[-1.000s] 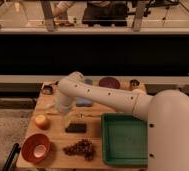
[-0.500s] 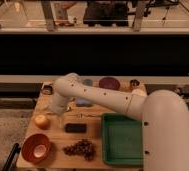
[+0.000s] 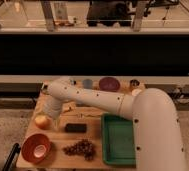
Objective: Place apple in red bowl
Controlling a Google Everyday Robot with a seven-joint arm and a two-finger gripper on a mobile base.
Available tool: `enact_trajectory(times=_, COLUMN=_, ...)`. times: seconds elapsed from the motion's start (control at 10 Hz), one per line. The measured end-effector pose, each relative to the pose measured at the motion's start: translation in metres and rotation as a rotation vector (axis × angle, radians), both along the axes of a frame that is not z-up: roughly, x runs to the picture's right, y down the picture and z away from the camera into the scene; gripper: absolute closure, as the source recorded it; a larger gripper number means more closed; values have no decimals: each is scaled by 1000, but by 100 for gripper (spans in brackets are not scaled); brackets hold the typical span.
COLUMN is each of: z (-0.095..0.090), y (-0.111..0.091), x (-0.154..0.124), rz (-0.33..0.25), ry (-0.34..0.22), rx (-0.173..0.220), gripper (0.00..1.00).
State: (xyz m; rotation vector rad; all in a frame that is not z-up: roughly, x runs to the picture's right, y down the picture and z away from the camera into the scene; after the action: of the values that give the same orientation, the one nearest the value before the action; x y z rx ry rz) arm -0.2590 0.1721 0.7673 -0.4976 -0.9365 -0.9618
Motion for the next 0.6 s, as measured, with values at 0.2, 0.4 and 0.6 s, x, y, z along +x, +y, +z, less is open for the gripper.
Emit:
enact_trajectory(times=0.2, z=10, y=1, x=-10, rz=-44, ry=-31, rx=27, gripper=20)
enact_trajectory(times=0.4, z=19, y=1, x=-22, rz=-83, ry=-58, rx=54, gripper=20)
enact_trajectory(times=0.6, z=25, y=2, x=-34, rz=-120, ry=-83, rx=75, gripper=20)
